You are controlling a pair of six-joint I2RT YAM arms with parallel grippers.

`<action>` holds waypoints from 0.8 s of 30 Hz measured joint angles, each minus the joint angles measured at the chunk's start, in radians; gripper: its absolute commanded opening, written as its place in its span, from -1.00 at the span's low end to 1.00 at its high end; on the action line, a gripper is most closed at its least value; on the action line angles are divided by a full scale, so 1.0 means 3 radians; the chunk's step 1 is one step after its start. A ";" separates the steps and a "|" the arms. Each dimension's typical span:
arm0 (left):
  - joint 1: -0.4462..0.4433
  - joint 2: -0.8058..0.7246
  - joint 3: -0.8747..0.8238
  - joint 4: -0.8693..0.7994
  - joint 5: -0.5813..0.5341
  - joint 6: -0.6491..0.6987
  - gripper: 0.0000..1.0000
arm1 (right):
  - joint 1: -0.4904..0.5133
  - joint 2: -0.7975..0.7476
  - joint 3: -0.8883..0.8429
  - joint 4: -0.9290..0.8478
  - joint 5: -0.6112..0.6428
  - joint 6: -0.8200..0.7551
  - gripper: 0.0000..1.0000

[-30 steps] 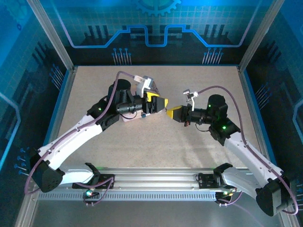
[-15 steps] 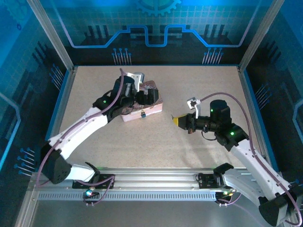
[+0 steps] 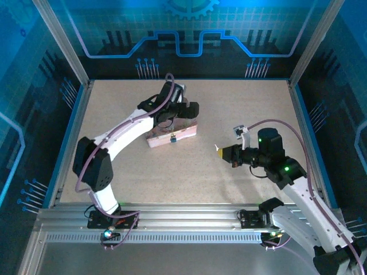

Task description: Unlock the padlock with the key

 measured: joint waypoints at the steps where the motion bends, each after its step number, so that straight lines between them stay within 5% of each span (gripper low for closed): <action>1: 0.0000 0.0076 0.0071 -0.0029 -0.0005 0.0000 0.98 | -0.0020 -0.0010 -0.0015 -0.0014 0.0018 0.0008 -1.00; 13: 0.0000 0.0932 0.0785 -0.0319 -0.0008 -0.0006 0.98 | -0.0388 -0.0024 -0.0182 -0.0148 0.0090 0.0098 -1.00; 24: 0.0000 0.1133 0.0830 -0.0387 0.0193 -0.0060 0.98 | -0.0568 -0.0031 -0.0262 -0.0223 0.0084 0.0122 -1.00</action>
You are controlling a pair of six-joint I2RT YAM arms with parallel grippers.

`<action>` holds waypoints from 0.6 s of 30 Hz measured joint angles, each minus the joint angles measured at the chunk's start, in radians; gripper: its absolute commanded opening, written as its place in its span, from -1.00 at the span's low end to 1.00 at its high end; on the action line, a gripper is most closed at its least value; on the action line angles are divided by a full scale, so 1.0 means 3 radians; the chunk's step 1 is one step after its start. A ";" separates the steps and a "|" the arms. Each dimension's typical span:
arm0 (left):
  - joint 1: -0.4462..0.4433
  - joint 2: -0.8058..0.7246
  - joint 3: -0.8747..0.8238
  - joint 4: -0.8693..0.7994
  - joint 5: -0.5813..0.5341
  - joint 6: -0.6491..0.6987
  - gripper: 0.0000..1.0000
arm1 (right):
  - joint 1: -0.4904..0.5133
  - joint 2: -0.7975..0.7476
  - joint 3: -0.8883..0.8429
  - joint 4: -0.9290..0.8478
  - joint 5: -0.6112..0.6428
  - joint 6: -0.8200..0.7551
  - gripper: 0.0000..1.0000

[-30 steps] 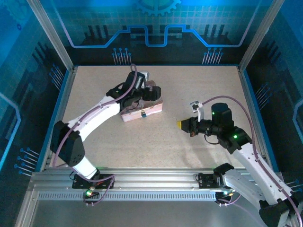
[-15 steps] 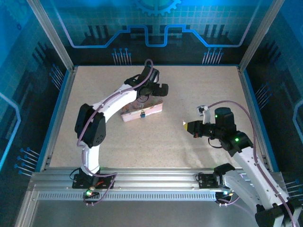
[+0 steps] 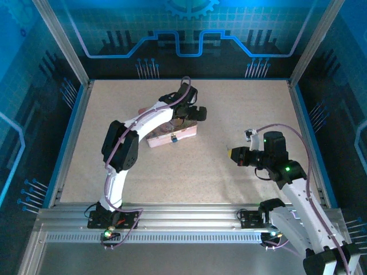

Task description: Unlock the padlock with the key

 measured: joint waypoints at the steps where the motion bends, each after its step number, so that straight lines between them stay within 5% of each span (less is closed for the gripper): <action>1: 0.0000 0.0003 0.0000 0.0000 0.0006 0.0001 0.98 | -0.0008 0.0000 0.0000 -0.0011 0.0003 0.0000 -1.00; 18: -0.0140 -0.0023 -0.0070 0.0028 0.0029 0.0080 0.98 | -0.0384 0.0029 0.0024 -0.0401 0.0008 -0.0104 -1.00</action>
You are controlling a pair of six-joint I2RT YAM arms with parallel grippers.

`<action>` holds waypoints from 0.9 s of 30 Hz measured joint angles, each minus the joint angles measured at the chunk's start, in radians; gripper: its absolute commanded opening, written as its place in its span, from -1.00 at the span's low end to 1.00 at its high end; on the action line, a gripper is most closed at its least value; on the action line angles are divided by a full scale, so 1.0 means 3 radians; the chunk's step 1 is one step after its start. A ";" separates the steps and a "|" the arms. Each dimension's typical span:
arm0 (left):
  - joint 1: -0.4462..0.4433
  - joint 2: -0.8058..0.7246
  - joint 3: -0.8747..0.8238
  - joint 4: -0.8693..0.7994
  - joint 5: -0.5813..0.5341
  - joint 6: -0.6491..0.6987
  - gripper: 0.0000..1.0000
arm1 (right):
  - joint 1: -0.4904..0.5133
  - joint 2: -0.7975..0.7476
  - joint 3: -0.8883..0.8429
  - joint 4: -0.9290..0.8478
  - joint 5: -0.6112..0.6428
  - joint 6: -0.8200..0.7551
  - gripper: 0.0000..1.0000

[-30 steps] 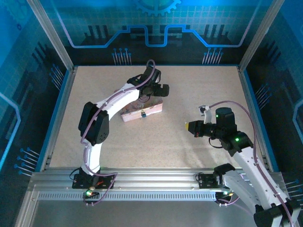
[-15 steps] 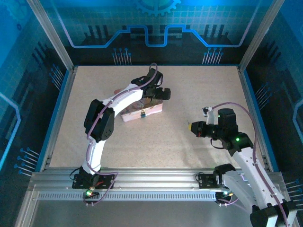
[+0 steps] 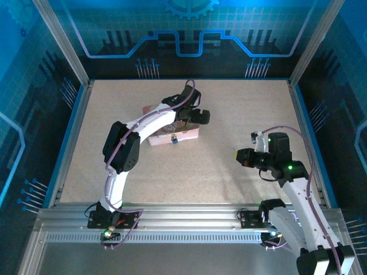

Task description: Unlock the padlock with the key

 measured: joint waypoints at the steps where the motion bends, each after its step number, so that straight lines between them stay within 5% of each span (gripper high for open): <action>1: -0.0020 -0.0008 -0.0014 0.0010 0.0000 0.0000 0.98 | -0.0031 0.0000 0.0009 -0.0023 -0.0001 -0.0015 -1.00; 27: -0.0724 -0.0186 -0.0272 0.0137 0.0067 -0.0158 0.98 | -0.1002 -0.0032 0.0149 -0.0413 -0.0225 -0.0244 -1.00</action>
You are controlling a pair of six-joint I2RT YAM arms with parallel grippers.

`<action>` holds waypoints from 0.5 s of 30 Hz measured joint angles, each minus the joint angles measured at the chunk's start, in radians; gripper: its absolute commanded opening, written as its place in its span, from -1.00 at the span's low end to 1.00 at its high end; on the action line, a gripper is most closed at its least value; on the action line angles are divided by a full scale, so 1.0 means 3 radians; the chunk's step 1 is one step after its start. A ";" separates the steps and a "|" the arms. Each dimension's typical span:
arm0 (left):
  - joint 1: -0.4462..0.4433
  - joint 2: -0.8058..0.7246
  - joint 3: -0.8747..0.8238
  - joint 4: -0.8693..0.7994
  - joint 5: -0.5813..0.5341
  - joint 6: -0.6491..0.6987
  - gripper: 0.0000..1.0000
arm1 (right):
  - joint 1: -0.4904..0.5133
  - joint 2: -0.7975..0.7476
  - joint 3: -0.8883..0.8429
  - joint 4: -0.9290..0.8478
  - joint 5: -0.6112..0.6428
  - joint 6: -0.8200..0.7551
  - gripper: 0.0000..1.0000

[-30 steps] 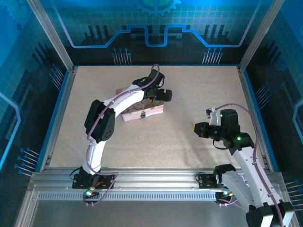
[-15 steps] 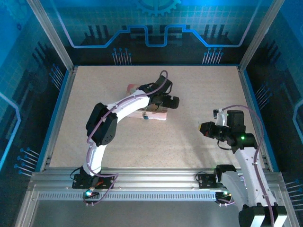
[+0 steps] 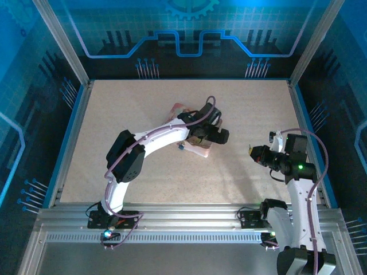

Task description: Unlock the padlock with the key

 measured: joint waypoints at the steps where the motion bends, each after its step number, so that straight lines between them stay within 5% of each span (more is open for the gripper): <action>1: -0.0009 -0.0003 -0.0009 0.0015 0.0013 -0.0020 0.98 | -0.0005 0.0000 0.0000 0.0000 -0.0023 -0.0006 -1.00; 15: 0.0046 -0.0314 -0.0154 0.0098 0.0191 -0.0018 0.98 | -0.0006 0.0018 -0.0146 0.0173 -0.0389 0.0060 -1.00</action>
